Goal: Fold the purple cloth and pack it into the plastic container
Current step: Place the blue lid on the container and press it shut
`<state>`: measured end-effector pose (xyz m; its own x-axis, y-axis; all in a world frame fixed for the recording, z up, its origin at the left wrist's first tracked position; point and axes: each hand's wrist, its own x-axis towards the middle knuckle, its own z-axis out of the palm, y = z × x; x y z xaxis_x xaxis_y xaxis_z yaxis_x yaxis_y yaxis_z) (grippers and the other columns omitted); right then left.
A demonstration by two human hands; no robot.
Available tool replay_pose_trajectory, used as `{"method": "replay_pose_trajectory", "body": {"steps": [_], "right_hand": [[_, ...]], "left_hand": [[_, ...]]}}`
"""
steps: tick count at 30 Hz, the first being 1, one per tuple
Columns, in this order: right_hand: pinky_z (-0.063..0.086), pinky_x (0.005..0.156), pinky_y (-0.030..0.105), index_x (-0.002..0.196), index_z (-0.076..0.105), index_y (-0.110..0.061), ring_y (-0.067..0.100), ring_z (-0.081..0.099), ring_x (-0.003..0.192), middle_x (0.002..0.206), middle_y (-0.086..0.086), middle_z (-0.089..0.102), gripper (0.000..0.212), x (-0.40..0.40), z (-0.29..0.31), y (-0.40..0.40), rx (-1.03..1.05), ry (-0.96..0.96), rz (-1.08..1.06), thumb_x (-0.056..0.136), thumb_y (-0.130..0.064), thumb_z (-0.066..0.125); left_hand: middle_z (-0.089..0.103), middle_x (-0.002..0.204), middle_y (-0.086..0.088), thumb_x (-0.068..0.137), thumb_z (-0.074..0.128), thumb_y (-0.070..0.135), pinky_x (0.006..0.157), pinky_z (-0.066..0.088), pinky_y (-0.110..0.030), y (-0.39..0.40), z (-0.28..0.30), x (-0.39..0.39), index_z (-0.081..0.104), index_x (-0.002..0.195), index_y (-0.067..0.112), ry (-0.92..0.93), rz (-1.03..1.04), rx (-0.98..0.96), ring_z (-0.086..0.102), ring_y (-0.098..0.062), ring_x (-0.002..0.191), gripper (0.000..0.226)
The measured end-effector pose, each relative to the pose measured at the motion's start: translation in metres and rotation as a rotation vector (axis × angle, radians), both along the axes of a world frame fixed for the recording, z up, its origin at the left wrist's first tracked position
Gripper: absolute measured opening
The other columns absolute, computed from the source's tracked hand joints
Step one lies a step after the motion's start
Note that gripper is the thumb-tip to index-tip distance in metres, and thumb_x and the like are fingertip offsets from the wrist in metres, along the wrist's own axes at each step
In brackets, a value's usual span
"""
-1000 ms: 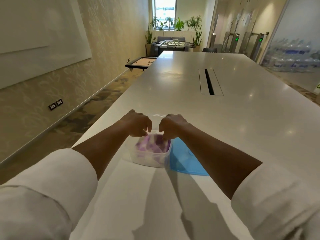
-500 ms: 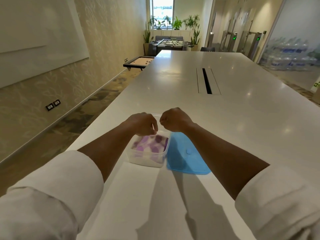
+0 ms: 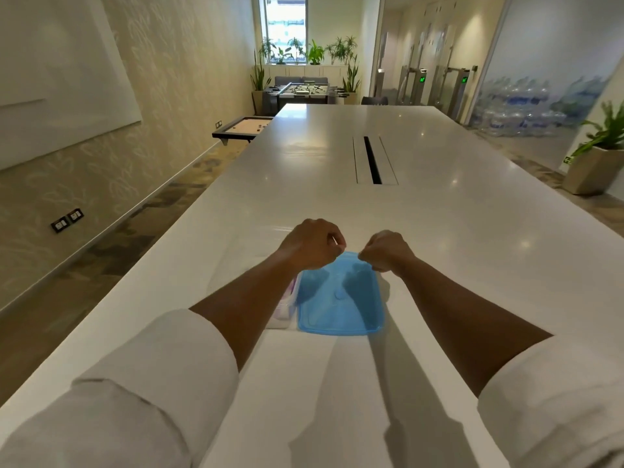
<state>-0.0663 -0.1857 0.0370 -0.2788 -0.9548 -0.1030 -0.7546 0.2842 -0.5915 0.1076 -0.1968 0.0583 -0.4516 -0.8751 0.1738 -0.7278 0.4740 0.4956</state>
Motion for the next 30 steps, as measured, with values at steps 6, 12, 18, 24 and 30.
{"method": "replay_pose_trajectory", "body": {"steps": [6,12,18,24,30], "right_hand": [[0.062,0.066,0.034,0.086,0.064,-0.004,0.024,0.072,0.067,0.088,0.010,0.068,0.016,-0.017,-0.018,0.018,0.097,-0.045,-0.068,0.074,-0.013,0.069],[0.062,0.060,0.034,0.066,0.056,-0.005,0.025,0.066,0.053,0.070,0.012,0.062,0.021,-0.019,-0.030,0.026,0.166,-0.120,-0.106,0.073,-0.008,0.076],[0.061,0.061,0.037,0.062,0.050,-0.004,0.030,0.062,0.060,0.068,0.015,0.055,0.016,-0.012,-0.037,0.033,0.134,-0.189,-0.115,0.073,0.008,0.053],[0.039,0.045,0.022,0.055,0.046,-0.009,0.018,0.045,0.048,0.056,0.006,0.045,0.021,-0.016,-0.024,0.035,0.155,-0.442,-0.162,0.067,0.006,0.054],[0.049,0.054,0.024,0.069,0.062,-0.007,0.021,0.055,0.064,0.070,0.009,0.058,0.008,-0.023,-0.002,0.032,0.117,-0.823,-0.156,0.072,-0.001,0.058]], "left_hand": [[0.073,0.094,0.007,0.081,0.065,0.037,0.075,0.054,-0.027,0.008,-0.030,-0.031,0.073,0.087,0.029,-0.100,-0.008,0.194,0.067,-0.013,0.084,0.013],[0.072,0.094,-0.001,0.087,0.061,0.034,0.077,0.049,-0.028,0.015,-0.056,-0.044,0.075,0.095,0.021,-0.143,0.044,0.339,0.066,-0.019,0.089,0.020],[0.061,0.078,-0.007,0.089,0.047,0.023,0.071,0.047,-0.033,0.024,-0.055,-0.050,0.068,0.082,0.015,-0.098,0.146,0.394,0.056,-0.022,0.075,0.023],[0.070,0.098,-0.017,0.096,0.050,0.039,0.091,0.056,-0.042,0.023,-0.051,-0.059,0.068,0.102,-0.003,0.127,0.220,0.563,0.068,-0.031,0.087,0.046],[0.064,0.086,-0.008,0.093,0.056,0.046,0.058,0.052,-0.023,0.021,-0.028,-0.063,0.065,0.103,0.006,0.531,0.322,0.687,0.055,-0.013,0.057,0.042]]}}
